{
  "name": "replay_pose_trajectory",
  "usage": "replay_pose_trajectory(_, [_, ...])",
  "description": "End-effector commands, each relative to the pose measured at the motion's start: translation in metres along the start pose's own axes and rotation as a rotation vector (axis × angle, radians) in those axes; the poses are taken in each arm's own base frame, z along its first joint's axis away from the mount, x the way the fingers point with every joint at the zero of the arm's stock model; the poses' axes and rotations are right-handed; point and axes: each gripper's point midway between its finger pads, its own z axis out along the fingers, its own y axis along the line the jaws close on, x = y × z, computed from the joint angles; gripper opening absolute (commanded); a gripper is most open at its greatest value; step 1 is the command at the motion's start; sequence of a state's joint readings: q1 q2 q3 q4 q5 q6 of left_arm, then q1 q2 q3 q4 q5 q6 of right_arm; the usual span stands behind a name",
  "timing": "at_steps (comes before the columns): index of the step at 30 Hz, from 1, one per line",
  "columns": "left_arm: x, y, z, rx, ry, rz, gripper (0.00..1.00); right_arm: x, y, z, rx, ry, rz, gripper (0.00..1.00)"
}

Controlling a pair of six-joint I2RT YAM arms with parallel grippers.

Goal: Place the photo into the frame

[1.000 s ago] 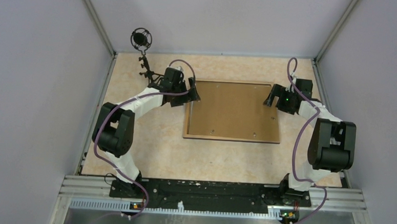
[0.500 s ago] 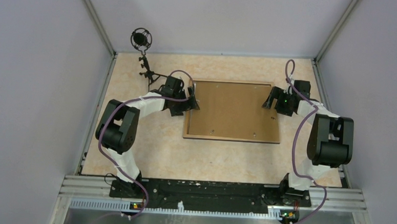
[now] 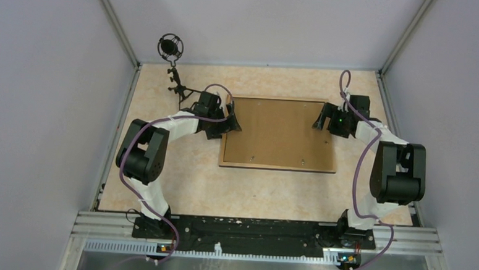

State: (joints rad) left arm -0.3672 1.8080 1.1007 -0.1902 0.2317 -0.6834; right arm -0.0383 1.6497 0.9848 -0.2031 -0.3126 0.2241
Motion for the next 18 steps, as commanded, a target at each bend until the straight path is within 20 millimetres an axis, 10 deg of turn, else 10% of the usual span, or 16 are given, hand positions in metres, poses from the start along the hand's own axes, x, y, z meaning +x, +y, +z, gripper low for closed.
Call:
replay_pose_trajectory(1, [0.006,-0.005,0.005,0.039,0.019,-0.008,0.97,-0.035,0.033,-0.012,-0.078,-0.097,-0.035,0.85])
replay_pose_trajectory(8, [0.009,-0.005,0.006,0.045,0.027,-0.015,0.97,-0.029,0.049,0.006,-0.138,-0.084,-0.024,0.85])
replay_pose_trajectory(18, [0.007,-0.001,0.004,0.023,0.017,-0.004,0.98,-0.029,0.019,-0.009,0.049,-0.076,-0.076,0.89])
